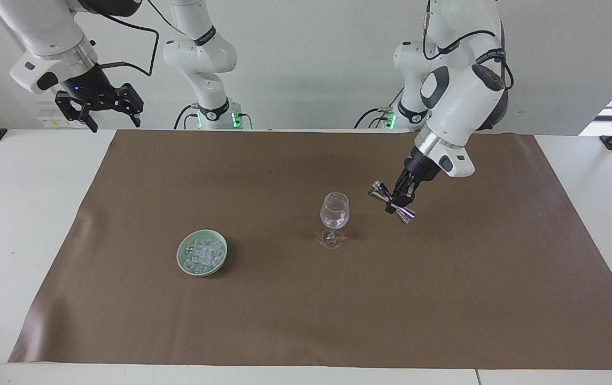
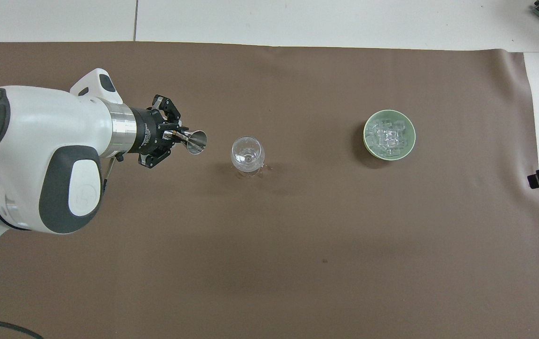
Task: Pour wine and add ice with both arms
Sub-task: 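Turn the silver cup upright and draw it back from the glass, then carry the cup back with the left gripper while the right gripper enters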
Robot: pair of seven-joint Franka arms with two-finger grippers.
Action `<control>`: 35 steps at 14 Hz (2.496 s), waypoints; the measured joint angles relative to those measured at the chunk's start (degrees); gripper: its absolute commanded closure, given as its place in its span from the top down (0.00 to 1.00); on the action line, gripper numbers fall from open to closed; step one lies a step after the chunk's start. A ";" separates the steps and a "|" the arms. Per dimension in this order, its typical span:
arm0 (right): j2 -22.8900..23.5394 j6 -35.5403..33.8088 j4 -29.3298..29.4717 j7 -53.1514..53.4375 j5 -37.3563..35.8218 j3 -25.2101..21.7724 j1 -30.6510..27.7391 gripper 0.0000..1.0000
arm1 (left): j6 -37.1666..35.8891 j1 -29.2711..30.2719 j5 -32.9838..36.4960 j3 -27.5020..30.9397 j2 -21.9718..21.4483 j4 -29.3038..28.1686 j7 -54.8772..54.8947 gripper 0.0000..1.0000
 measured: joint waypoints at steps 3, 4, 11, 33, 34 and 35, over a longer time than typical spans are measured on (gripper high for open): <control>0.00 0.00 0.00 0.00 0.00 0.00 0.00 1.00 | -4.57 3.43 -3.82 0.10 -0.33 0.02 0.62 0.00; 0.00 0.00 0.00 0.00 0.00 0.00 0.00 1.00 | -6.07 4.75 -4.97 0.10 -0.49 0.02 0.66 0.00; -0.13 -1.63 0.00 0.00 -0.13 -0.82 -0.40 1.00 | -17.61 16.98 -17.23 0.26 -0.37 -0.21 3.23 0.00; 6.68 39.30 -25.60 26.76 3.19 0.15 10.82 1.00 | -15.84 32.80 -43.77 0.26 6.15 -9.81 15.25 0.00; 7.75 40.89 -25.59 26.92 2.29 0.15 11.53 1.00 | -15.80 33.65 -45.29 0.29 6.29 -11.05 17.38 0.00; 8.87 42.18 -25.59 27.07 0.59 0.15 11.87 1.00 | -15.80 34.57 -46.44 0.31 6.53 -12.29 19.39 0.00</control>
